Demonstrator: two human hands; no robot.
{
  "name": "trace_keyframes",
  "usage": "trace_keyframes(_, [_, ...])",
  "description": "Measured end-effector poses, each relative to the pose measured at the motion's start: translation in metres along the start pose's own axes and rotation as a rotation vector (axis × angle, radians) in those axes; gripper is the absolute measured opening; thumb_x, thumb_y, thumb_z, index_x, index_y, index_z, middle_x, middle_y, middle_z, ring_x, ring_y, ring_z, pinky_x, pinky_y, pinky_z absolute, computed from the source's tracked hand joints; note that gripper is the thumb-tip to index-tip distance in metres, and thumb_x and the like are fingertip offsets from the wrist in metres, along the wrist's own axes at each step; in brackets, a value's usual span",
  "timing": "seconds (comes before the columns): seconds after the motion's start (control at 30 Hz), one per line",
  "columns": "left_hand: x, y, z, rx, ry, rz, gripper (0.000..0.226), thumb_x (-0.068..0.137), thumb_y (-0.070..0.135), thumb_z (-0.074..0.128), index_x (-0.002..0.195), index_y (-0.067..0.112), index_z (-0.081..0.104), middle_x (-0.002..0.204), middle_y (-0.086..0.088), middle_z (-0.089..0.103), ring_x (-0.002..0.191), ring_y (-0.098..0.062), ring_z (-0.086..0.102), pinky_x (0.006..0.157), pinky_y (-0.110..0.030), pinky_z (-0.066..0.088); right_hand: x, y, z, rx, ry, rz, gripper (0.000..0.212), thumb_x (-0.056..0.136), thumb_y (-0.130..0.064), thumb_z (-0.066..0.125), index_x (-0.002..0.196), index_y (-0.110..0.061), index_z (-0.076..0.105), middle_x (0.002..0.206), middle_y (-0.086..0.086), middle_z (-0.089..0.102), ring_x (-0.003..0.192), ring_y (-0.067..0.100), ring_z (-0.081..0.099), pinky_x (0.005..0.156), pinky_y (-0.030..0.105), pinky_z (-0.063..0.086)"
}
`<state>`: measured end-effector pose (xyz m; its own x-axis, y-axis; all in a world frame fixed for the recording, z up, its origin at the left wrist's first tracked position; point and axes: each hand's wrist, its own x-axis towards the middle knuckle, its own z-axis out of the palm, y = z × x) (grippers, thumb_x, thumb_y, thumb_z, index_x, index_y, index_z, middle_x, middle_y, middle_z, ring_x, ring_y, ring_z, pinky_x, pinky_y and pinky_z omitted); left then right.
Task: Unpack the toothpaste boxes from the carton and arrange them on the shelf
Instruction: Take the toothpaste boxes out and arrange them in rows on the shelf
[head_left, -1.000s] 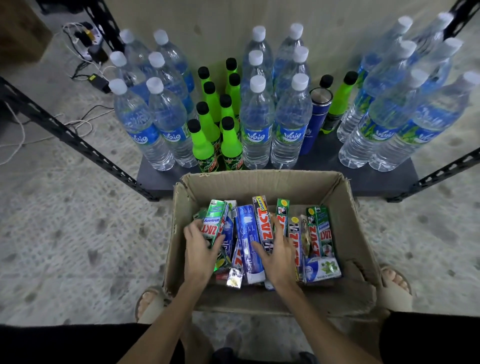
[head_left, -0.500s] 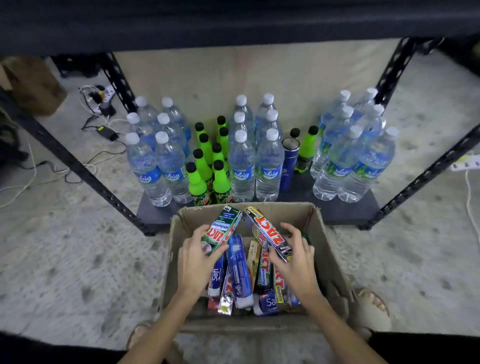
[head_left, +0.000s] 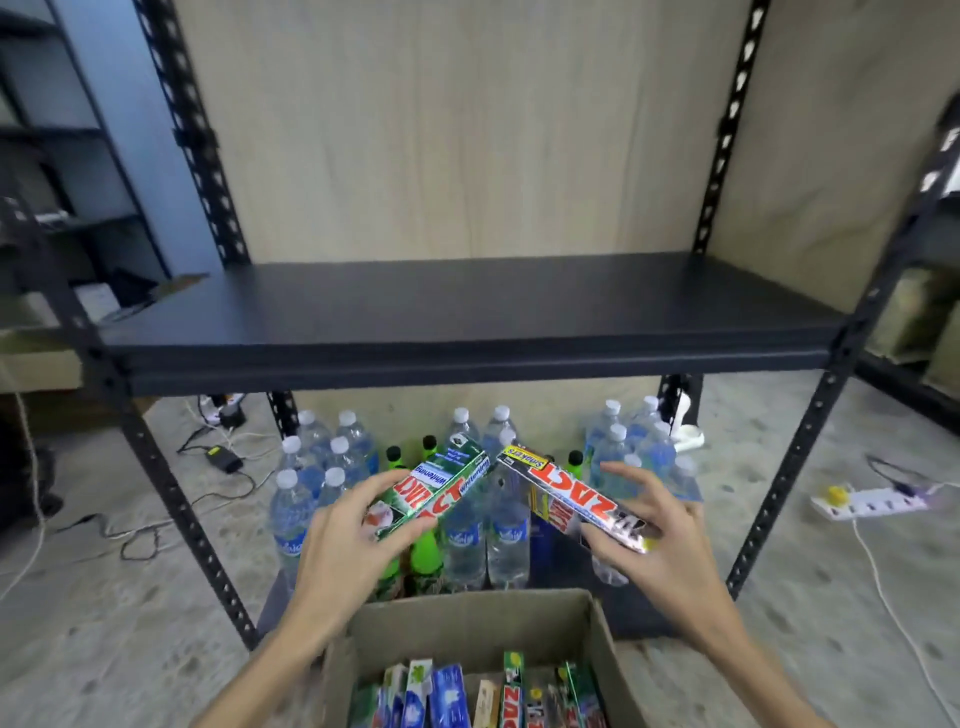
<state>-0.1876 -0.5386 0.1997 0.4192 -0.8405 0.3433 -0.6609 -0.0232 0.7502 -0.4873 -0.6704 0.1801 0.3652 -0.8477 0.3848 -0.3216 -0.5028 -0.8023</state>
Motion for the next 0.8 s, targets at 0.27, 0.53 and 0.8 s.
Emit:
trace_keyframes(0.27, [0.089,0.103,-0.077,0.053,-0.023,0.303,0.049,0.074,0.042,0.082,0.121,0.038,0.068,0.108,0.029,0.07,0.101,0.007,0.066,0.081,-0.006,0.045,0.093,-0.093,-0.101,0.033,-0.01,-0.17,0.062,0.07,-0.026,0.09,0.124,-0.032,0.061,0.093,-0.003,0.078,0.08,0.011,0.072,0.068,0.023,0.056])
trace_keyframes(0.53, [0.229,0.108,-0.06,0.342,-0.187,0.314,0.059,0.077,0.076,0.058,0.128,0.047,0.06,0.119,0.024,0.068,0.108,-0.002,0.062,0.1,-0.033,0.049,0.217,-0.072,-0.138,-0.147,-0.12,-0.138,0.048,0.069,-0.054,0.087,0.111,-0.038,0.071,0.104,-0.017,0.075,0.102,0.005,0.07,0.097,0.041,0.055])
trace_keyframes(0.8, [0.34,0.08,0.001,0.535,-0.214,0.327,0.055,0.08,0.077,0.045,0.13,0.054,0.05,0.123,0.028,0.06,0.115,0.001,0.052,0.102,-0.038,0.03,0.329,0.0,-0.144,-0.494,-0.092,-0.198,0.052,0.07,-0.091,0.05,0.115,-0.066,0.056,0.117,-0.025,0.059,0.119,0.002,0.036,0.104,0.039,0.02])
